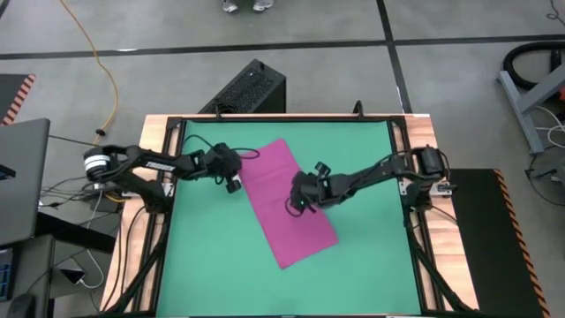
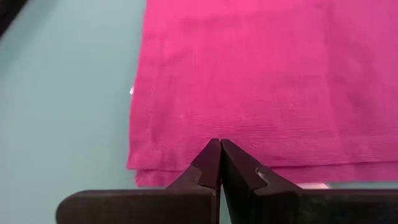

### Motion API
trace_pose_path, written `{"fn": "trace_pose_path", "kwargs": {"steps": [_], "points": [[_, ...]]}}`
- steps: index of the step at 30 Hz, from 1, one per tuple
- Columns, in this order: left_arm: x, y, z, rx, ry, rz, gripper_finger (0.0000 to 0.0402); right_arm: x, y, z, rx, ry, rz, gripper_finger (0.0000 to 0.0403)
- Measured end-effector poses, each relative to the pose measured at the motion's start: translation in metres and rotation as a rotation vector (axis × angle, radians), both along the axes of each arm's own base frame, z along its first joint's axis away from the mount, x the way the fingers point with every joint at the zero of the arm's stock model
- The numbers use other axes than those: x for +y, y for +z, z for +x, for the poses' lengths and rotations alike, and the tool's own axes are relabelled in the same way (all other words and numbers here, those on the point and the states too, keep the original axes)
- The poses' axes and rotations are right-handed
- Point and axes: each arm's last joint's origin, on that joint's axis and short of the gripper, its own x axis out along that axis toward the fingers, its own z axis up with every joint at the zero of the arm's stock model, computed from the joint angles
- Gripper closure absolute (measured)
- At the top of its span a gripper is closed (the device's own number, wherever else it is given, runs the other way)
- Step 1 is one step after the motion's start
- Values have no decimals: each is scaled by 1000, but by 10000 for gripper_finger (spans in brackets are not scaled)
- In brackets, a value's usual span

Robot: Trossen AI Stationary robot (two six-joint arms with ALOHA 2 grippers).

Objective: Roll towel into tight, uniform cylinder
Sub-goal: Fold the pink towel

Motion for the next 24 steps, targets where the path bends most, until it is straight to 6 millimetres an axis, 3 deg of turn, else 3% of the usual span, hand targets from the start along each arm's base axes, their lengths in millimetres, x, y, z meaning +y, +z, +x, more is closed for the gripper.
{"fn": "trace_pose_path", "kwargs": {"steps": [5,12,19,22,24], "points": [[12,-8,6,50,-8,20,401,28,1,0,-71,9,43,296],[38,5,27,85,-56,113,401,59,2,-4,-126,33,66,296],[51,38,46,109,-155,208,401,86,2,-12,-105,115,-2,296],[44,58,47,25,-191,155,401,101,2,-17,-95,153,-53,296],[31,70,44,-67,-258,29,401,112,1,-25,-104,161,-118,296]]}}
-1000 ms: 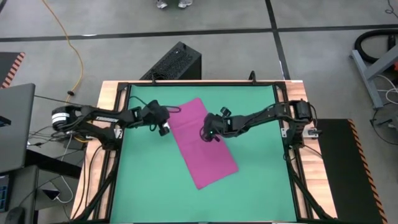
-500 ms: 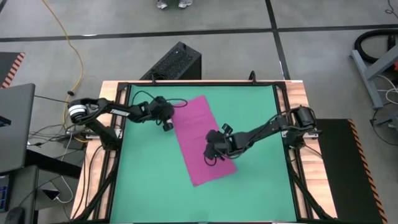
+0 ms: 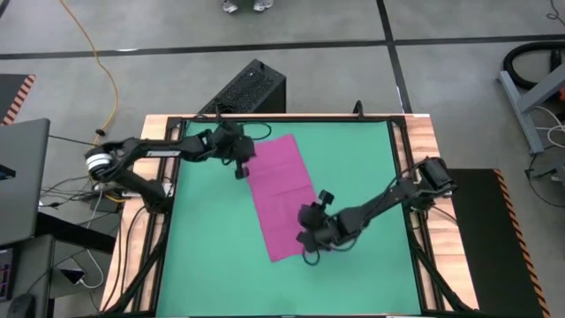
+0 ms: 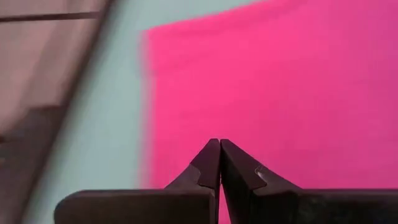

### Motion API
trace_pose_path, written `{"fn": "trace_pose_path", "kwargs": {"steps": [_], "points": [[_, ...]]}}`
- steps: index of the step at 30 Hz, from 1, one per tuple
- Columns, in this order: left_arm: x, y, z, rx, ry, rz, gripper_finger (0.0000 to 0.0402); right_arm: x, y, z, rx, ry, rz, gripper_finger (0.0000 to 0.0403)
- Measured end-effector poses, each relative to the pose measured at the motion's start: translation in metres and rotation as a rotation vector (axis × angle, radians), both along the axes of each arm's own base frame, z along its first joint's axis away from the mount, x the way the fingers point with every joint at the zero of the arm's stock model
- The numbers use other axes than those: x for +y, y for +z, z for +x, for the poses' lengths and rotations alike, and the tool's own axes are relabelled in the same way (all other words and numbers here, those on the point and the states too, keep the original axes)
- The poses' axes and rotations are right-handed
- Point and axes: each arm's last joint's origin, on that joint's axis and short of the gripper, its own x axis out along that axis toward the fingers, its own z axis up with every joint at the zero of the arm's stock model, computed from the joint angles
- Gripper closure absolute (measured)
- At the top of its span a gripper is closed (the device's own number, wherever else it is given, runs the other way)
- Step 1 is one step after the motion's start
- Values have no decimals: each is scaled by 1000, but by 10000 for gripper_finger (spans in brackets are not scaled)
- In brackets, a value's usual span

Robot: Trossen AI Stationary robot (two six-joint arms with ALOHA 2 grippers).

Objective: Roll towel into tight, uniform cylinder
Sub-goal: Fold the pink towel

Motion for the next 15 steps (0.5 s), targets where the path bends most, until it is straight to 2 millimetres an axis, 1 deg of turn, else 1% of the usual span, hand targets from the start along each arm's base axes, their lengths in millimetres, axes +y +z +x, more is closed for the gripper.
{"fn": "trace_pose_path", "kwargs": {"steps": [3,5,7,10,13,15], "points": [[-30,17,0,-109,-168,-164,401,17,-6,-15,-3,6,-61,296],[-56,22,0,-178,-237,-190,402,26,-11,-24,-21,17,-48,296],[-87,20,-1,-231,-285,-177,401,33,-18,-32,-45,24,-21,296],[-131,10,-5,-296,-324,-139,401,40,-25,-43,-76,13,21,296],[-168,2,-13,-376,-325,-119,402,47,-30,-52,-104,-1,57,296],[-188,-2,-17,-429,-315,-116,401,50,-32,-57,-118,-10,80,296]]}}
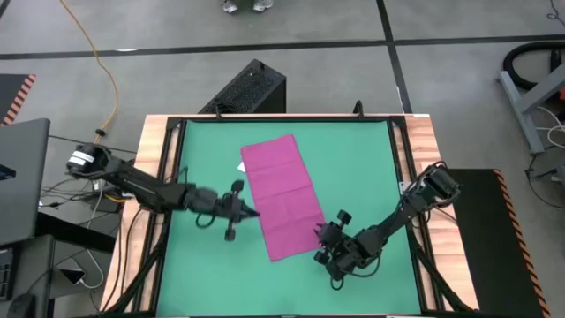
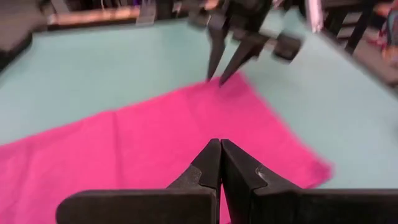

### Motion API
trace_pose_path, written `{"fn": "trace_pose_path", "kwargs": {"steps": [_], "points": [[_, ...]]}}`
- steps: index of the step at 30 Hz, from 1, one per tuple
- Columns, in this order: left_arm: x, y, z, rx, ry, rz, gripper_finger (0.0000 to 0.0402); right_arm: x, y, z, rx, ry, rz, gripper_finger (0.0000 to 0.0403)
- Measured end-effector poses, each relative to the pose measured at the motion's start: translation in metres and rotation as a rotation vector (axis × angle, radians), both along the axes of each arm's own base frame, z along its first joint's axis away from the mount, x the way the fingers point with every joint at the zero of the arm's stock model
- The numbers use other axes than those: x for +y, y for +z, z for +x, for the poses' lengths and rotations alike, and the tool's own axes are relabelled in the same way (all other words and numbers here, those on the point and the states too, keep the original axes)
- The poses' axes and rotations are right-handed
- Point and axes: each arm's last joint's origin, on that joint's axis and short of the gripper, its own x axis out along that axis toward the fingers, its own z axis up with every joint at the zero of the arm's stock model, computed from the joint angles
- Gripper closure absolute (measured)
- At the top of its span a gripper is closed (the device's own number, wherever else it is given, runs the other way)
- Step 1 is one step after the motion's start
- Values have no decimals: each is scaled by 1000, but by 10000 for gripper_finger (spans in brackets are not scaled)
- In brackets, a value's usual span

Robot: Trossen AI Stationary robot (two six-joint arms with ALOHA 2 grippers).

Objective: Roll towel into tight, uniform cylinder
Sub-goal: Fold the pink towel

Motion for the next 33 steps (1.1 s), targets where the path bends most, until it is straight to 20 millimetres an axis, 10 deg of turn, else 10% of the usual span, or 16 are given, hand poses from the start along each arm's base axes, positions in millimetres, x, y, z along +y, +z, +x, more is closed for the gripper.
{"fn": "trace_pose_path", "kwargs": {"steps": [13,23,33], "points": [[-66,-49,-4,22,10,-56,402,9,-17,-13,-77,-80,203,296],[-86,-50,-16,14,18,-79,401,41,-49,32,-135,-15,285,296],[-93,-59,-27,92,24,-5,401,67,6,86,-118,180,31,296]]}}
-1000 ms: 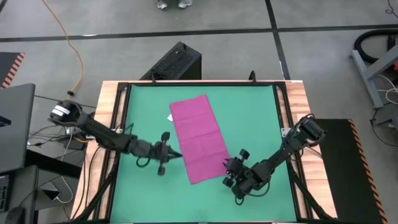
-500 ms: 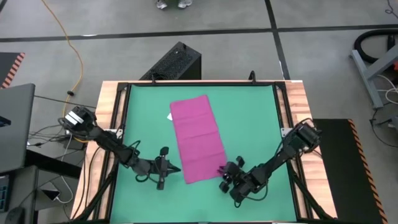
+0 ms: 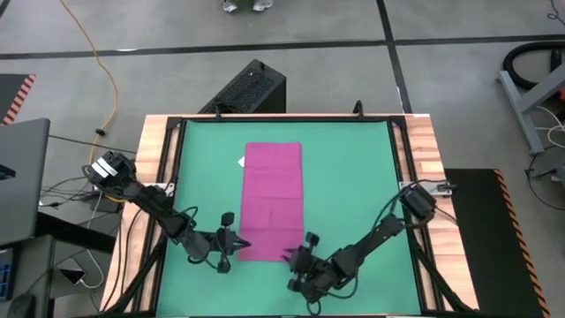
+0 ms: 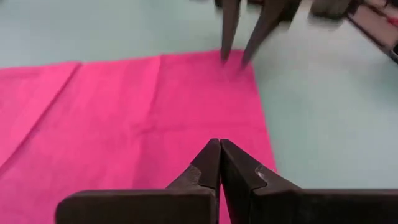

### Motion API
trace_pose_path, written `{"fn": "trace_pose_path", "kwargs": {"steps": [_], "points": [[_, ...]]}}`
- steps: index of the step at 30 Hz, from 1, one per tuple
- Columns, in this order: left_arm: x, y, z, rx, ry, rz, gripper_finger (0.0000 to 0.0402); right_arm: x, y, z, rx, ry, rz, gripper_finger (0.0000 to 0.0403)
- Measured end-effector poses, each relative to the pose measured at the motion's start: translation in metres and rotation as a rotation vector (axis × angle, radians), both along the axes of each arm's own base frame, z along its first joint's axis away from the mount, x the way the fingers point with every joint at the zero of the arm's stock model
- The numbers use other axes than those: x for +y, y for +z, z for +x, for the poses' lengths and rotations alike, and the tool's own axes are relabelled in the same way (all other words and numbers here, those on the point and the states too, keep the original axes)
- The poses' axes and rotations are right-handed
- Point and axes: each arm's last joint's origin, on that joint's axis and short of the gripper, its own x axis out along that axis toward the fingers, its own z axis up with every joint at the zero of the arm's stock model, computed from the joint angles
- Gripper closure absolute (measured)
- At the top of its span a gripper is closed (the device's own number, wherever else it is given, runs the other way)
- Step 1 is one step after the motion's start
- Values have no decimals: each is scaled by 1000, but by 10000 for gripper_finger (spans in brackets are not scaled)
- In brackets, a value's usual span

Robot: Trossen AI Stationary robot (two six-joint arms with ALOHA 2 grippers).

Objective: Roll towel into tight, uniform cylinder
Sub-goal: Fold the pink towel, then roll the pink towel

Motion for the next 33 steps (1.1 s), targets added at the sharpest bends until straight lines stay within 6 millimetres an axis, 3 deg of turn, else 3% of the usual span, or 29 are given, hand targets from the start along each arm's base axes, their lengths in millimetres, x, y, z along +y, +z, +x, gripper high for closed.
{"fn": "trace_pose_path", "kwargs": {"steps": [3,8,10,14,18,22,28,33], "points": [[-7,-1,-8,24,-50,49,401,4,27,2,0,41,-83,296],[-17,8,-26,41,-123,106,401,11,38,-18,72,79,-198,296],[-17,11,-30,46,-132,116,401,14,36,-28,91,51,-228,296],[-15,14,-33,52,-143,182,401,11,13,-47,131,30,-267,296],[-15,15,-35,73,-237,259,384,8,4,-52,194,83,-300,296],[-17,25,-34,96,-286,275,347,7,4,-49,301,208,-305,296],[-21,52,-30,224,-219,315,285,3,20,-28,366,338,-267,288],[-26,82,-24,298,-155,285,259,1,39,-16,365,413,-298,278]]}}
